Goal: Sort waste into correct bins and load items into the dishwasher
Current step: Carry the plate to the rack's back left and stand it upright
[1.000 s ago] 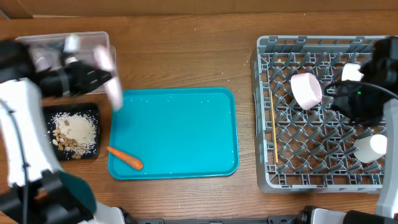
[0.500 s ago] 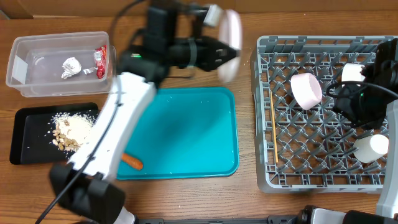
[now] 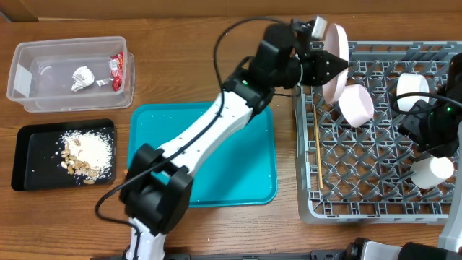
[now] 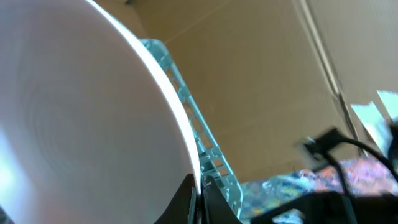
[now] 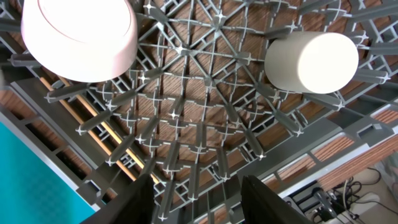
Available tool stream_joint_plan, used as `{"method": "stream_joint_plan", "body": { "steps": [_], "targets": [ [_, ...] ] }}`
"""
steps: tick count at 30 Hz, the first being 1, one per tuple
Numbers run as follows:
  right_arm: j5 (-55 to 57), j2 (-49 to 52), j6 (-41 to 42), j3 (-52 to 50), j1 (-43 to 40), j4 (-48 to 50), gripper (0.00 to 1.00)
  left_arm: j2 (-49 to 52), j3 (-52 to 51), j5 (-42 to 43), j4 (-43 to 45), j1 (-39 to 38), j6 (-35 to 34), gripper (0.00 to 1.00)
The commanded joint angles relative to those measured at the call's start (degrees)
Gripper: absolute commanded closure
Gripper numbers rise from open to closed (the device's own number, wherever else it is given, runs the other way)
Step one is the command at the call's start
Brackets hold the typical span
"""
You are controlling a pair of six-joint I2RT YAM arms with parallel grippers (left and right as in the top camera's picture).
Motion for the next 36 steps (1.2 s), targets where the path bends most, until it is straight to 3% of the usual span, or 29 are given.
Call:
{"method": "stream_joint_plan", "body": {
  "steps": [1,7,12,17,19,21,24,27,31,34,36],
  "targets": [
    [0.7,-0.7,0.42,0.46,-0.15,0.37,0.51,4.17,1.03,-2.29,4.74,-0.68,-8.81,0.96],
    [0.7,-0.7,0.42,0.46,-0.15,0.74,0.51,7.76,1.03,-1.42,7.08,-1.03,-14.08,0.96],
    [0.7,-0.7,0.39,0.46,-0.15,0.96,0.51,8.02,1.03,0.96,7.17,-0.79,-14.05,0.96],
    [0.7,-0.7,0.39,0.46,-0.15,1.07,0.51,8.0,1.03,3.93,-3.91,1.18,-7.98,0.89],
    [0.7,-0.7,0.39,0.46,-0.15,1.05,0.52,8.0,1.03,4.24,-7.96,2.34,-5.9,0.79],
    [0.7,-0.7,0.39,0.46,-0.15,1.05,0.51,8.0,1.03,5.81,-9.75,3.58,-4.17,0.61],
    [0.7,-0.7,0.37,0.46,-0.15,1.05,0.51,7.58,1.03,8.22,-10.25,5.22,-1.92,0.44],
    [0.7,-0.7,0.39,0.46,-0.15,1.03,0.51,6.43,1.03,7.43,-12.59,6.6,0.92,0.4],
    [0.7,-0.7,0.39,0.46,-0.15,1.09,0.51,4.31,1.03,4.92,-17.07,8.0,5.35,0.24],
    [0.7,-0.7,0.39,0.46,-0.15,1.11,0.51,1.77,1.03,0.96,-22.69,9.05,10.08,0.0],
    [0.7,-0.7,0.39,0.46,-0.15,1.14,0.51,-0.7,1.05,-4.07,-28.22,9.73,14.4,0.0]
  ]
}}
